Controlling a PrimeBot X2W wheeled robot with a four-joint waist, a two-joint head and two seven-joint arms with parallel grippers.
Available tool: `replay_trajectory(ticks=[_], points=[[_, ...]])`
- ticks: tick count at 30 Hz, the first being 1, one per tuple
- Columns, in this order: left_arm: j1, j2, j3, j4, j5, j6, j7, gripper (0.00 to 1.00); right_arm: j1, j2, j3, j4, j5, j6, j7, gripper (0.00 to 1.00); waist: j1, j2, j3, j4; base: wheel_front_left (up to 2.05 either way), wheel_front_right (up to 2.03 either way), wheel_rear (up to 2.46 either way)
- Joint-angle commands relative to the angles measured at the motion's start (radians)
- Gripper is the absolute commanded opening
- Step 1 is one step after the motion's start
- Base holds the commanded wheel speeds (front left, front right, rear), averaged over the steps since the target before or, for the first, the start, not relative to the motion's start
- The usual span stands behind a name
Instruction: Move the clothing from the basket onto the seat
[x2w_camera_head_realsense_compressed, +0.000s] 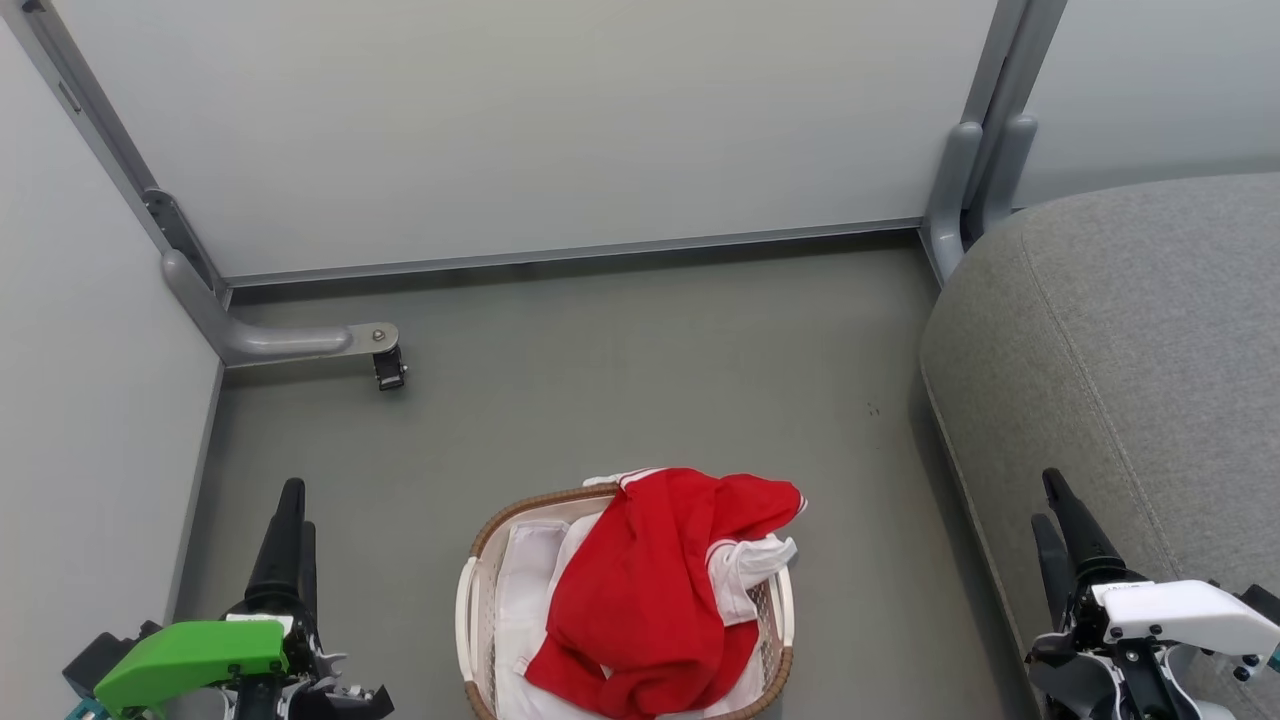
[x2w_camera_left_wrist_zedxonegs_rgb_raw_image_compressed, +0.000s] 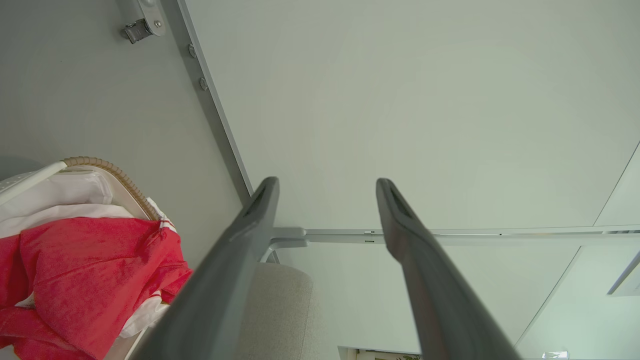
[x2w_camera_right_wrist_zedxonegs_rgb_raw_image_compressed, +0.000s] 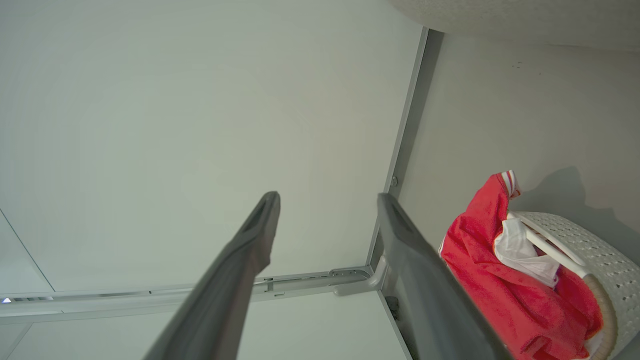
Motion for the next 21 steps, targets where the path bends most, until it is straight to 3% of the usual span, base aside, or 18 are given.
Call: replay_trajectory(ticks=[1,21], points=[[-0.010,0.004,-0.006,-0.025,0.024,-0.003,-0.011,1.00,-0.007,-0.008,-0.006,-0.023,-0.026,0.000,-0.012,1.00,0.0000,0.0000,0.000,0.000,0.00,0.00,0.00],[-0.001,0.006,-0.044,-0.124,0.396,0.023,-0.089,1.00,-0.003,-0.012,0.003,-0.111,-0.464,0.000,-0.092,1.00,0.0000,0.0000,0.009,0.004,0.00,0.00,0.00]])
